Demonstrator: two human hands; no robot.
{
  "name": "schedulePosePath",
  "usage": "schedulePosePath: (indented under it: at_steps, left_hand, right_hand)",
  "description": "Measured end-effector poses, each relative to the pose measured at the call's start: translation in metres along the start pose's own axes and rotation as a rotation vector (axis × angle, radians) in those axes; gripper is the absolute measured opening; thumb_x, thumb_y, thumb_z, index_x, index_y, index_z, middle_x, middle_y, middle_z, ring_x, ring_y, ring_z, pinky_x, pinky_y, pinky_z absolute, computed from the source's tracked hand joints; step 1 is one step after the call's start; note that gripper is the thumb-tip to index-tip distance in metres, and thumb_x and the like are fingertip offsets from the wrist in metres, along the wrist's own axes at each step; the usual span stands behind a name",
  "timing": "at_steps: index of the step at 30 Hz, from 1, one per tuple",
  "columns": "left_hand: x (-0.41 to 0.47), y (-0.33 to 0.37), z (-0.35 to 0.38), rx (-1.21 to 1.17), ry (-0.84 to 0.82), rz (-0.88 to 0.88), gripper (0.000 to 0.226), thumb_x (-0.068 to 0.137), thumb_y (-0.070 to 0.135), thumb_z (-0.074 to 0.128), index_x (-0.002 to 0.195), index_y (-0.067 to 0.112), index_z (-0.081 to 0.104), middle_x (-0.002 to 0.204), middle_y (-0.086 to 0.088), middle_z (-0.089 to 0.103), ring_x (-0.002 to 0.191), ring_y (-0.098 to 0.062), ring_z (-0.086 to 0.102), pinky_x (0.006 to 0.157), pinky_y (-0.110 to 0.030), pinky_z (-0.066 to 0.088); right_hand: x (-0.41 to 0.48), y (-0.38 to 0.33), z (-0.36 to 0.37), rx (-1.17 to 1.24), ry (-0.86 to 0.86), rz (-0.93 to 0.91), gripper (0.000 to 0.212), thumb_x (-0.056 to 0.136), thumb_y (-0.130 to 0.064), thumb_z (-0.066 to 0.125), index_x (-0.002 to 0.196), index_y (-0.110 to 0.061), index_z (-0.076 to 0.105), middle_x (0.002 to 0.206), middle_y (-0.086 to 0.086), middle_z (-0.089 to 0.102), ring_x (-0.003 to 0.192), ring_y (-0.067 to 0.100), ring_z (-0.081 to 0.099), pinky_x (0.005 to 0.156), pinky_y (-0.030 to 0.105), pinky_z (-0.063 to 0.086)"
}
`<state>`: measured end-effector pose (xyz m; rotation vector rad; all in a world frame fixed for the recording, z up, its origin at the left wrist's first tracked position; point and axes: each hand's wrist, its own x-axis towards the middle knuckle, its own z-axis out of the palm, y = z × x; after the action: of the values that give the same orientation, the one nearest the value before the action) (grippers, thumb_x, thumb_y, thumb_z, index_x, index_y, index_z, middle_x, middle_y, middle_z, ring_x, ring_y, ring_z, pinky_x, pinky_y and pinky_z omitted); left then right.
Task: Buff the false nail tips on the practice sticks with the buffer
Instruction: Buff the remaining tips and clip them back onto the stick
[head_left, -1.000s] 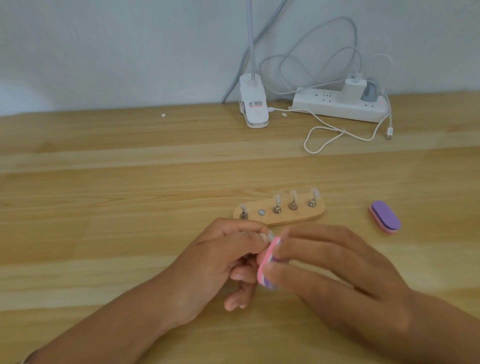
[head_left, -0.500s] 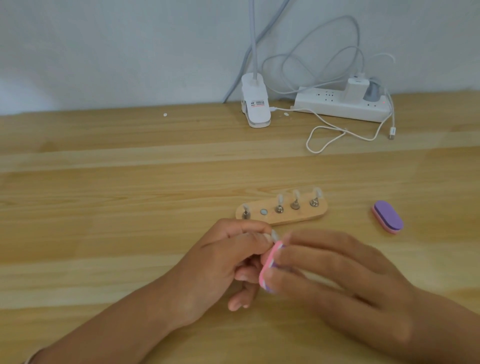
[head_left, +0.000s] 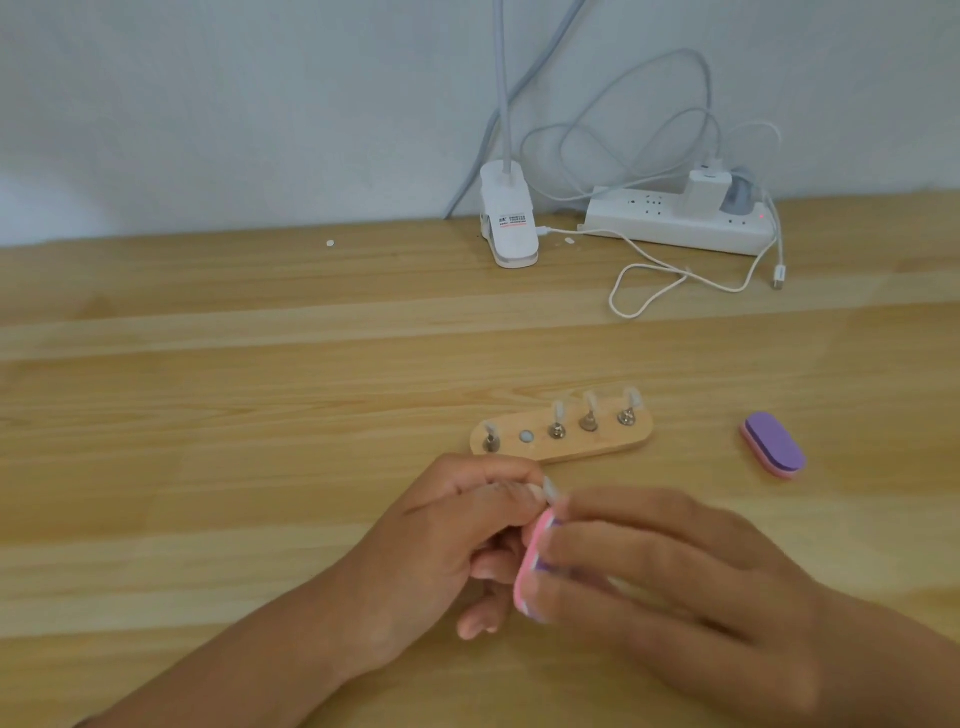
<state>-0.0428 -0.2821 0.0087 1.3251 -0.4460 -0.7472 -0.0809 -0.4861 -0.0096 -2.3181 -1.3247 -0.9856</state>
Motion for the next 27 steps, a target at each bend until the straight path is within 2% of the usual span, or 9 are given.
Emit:
schedulePosePath:
  at_steps: [3, 6, 8, 11, 14, 17, 20, 23, 27]
  left_hand:
    - [0.001, -0.001, -0.004, 0.013, 0.044, -0.027, 0.026, 0.088, 0.019, 0.047, 0.065, 0.01, 0.054, 0.046, 0.0, 0.027, 0.029, -0.014, 0.031, 0.039, -0.024, 0.034]
    - [0.0, -0.001, -0.004, 0.019, 0.036, -0.032, 0.025, 0.088, 0.019, 0.047, 0.066, 0.005, 0.051, 0.046, 0.0, 0.027, 0.029, -0.014, 0.031, 0.039, -0.026, 0.031]
    - [-0.001, -0.002, -0.003, 0.028, 0.035, -0.027, 0.027, 0.089, 0.019, 0.047, 0.067, 0.005, 0.051, 0.047, 0.0, 0.027, 0.03, -0.014, 0.032, 0.038, -0.026, 0.031]
    - [0.001, -0.002, -0.003, 0.063, 0.019, -0.012, 0.027, 0.091, 0.02, 0.046, 0.067, 0.01, 0.053, 0.048, 0.002, 0.028, 0.031, -0.013, 0.035, 0.042, -0.026, 0.035]
    - [0.0, -0.005, 0.0, 0.136, 0.023, 0.049, 0.029, 0.095, 0.023, 0.046, 0.074, 0.004, 0.054, 0.054, 0.002, 0.04, 0.037, -0.012, 0.042, 0.045, -0.027, 0.038]
    - [0.0, -0.007, 0.002, 0.243, 0.057, 0.113, 0.025, 0.097, 0.027, 0.049, 0.079, 0.015, 0.062, 0.066, 0.001, 0.053, 0.043, -0.014, 0.048, 0.046, -0.027, 0.04]
    - [0.001, -0.009, 0.002, 0.281, 0.104, 0.153, 0.024, 0.098, 0.026, 0.05, 0.081, 0.02, 0.066, 0.068, 0.002, 0.057, 0.042, -0.014, 0.05, 0.046, -0.027, 0.044]
    - [0.001, -0.009, 0.002, 0.309, 0.146, 0.175, 0.02, 0.096, 0.025, 0.057, 0.082, 0.027, 0.072, 0.067, -0.005, 0.063, 0.042, -0.015, 0.053, 0.046, -0.024, 0.046]
    - [0.001, -0.01, 0.001, 0.195, 0.18, 0.128, 0.018, 0.087, 0.024, 0.062, 0.089, 0.012, 0.076, 0.074, -0.004, 0.067, 0.042, -0.015, 0.053, 0.045, -0.023, 0.049]
  right_hand:
    - [-0.003, 0.006, -0.002, 0.047, 0.014, 0.043, 0.019, 0.101, -0.006, 0.057, 0.12, -0.008, 0.062, 0.119, 0.011, 0.069, 0.115, 0.026, 0.062, 0.096, 0.033, 0.052]
    - [-0.008, 0.005, -0.001, 0.086, 0.041, 0.048, 0.027, 0.095, -0.006, 0.065, 0.122, -0.007, 0.061, 0.125, 0.008, 0.059, 0.118, 0.024, 0.062, 0.097, 0.032, 0.051]
    - [-0.009, 0.004, 0.001, 0.08, 0.084, 0.053, 0.028, 0.093, -0.005, 0.066, 0.12, -0.007, 0.061, 0.123, 0.007, 0.059, 0.118, 0.023, 0.062, 0.098, 0.031, 0.05]
    - [-0.007, 0.01, 0.004, 0.071, 0.135, 0.19, 0.035, 0.084, 0.003, 0.07, 0.116, -0.008, 0.06, 0.118, 0.005, 0.059, 0.112, 0.02, 0.062, 0.094, 0.029, 0.05]
    - [-0.006, 0.007, 0.008, 0.153, 0.072, 0.228, 0.036, 0.093, 0.0, 0.06, 0.128, -0.008, 0.065, 0.121, 0.005, 0.058, 0.109, 0.017, 0.061, 0.092, 0.027, 0.049]
    - [-0.008, 0.009, 0.006, 0.146, 0.089, 0.297, 0.034, 0.093, -0.001, 0.058, 0.126, -0.009, 0.064, 0.118, 0.006, 0.061, 0.108, 0.015, 0.06, 0.095, 0.023, 0.046]
    - [-0.005, 0.009, 0.007, 0.139, 0.131, 0.393, 0.032, 0.093, -0.003, 0.058, 0.124, -0.01, 0.062, 0.114, 0.006, 0.063, 0.105, 0.015, 0.062, 0.093, 0.022, 0.047]
    - [-0.003, 0.004, 0.01, 0.129, 0.123, 0.327, 0.032, 0.092, 0.002, 0.059, 0.123, -0.006, 0.065, 0.113, 0.007, 0.064, 0.102, 0.017, 0.063, 0.09, 0.026, 0.049]
    - [-0.006, 0.013, 0.006, 0.095, 0.118, 0.417, 0.031, 0.091, 0.003, 0.059, 0.121, -0.007, 0.065, 0.113, 0.007, 0.065, 0.104, 0.014, 0.061, 0.096, 0.018, 0.044]
